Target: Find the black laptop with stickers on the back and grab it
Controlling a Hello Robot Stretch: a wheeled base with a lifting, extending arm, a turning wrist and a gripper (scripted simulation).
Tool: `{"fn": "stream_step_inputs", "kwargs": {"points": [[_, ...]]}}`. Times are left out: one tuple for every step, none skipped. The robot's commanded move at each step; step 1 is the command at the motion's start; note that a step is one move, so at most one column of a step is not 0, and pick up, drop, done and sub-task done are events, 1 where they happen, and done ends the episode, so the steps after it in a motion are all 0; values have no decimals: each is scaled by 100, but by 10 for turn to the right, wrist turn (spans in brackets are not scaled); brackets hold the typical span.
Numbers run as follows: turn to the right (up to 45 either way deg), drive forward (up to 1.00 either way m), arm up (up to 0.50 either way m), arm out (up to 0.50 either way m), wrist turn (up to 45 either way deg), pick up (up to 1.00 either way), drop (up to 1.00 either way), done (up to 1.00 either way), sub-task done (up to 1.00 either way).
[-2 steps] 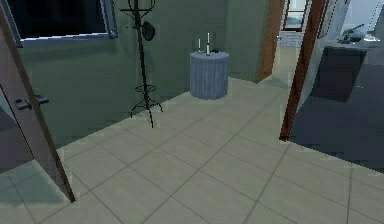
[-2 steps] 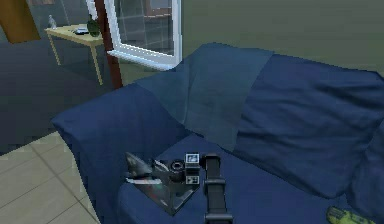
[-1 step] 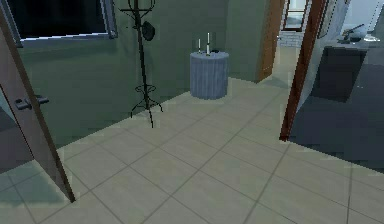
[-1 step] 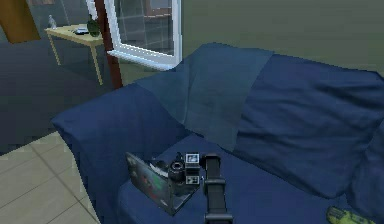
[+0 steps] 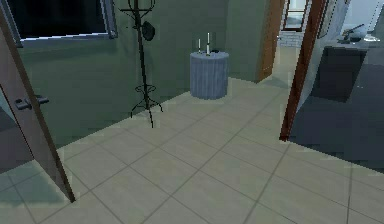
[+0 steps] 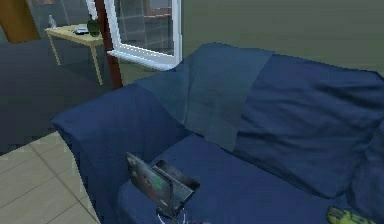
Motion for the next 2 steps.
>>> {"fn": "stream_step_inputs", "kwargs": {"points": [[0, 0, 0, 0, 0, 100, 0, 0, 0], [0, 0, 10, 0, 0, 0, 0, 0, 0]]}}
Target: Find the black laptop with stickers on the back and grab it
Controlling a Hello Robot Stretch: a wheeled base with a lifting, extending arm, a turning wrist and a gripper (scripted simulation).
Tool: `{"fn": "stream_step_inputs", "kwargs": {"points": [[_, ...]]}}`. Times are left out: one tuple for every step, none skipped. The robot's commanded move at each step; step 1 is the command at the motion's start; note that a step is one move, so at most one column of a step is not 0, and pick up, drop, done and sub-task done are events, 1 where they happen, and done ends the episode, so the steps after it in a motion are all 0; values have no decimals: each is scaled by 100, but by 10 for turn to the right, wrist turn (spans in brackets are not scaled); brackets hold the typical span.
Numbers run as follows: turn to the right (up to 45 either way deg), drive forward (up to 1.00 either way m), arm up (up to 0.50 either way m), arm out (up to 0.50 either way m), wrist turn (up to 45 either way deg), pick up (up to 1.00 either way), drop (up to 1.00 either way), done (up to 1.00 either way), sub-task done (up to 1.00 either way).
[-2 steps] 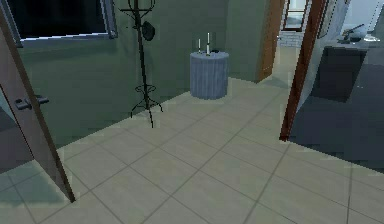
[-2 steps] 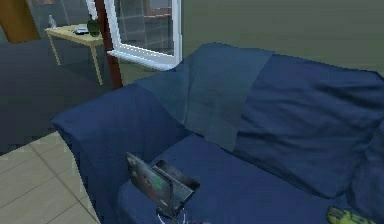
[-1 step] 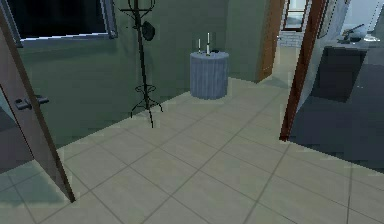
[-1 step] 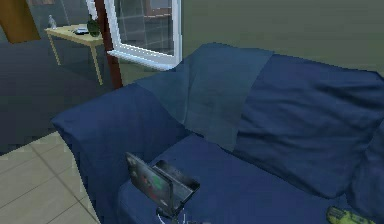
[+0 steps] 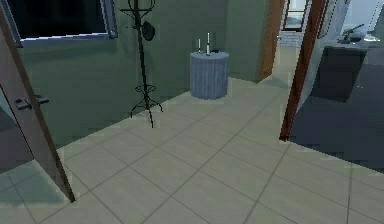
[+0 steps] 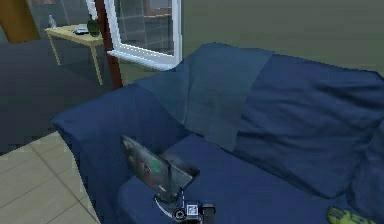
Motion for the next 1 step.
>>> {"fn": "stream_step_inputs", "kwargs": {"points": [[0, 0, 0, 0, 0, 0, 0, 100, 0]]}}
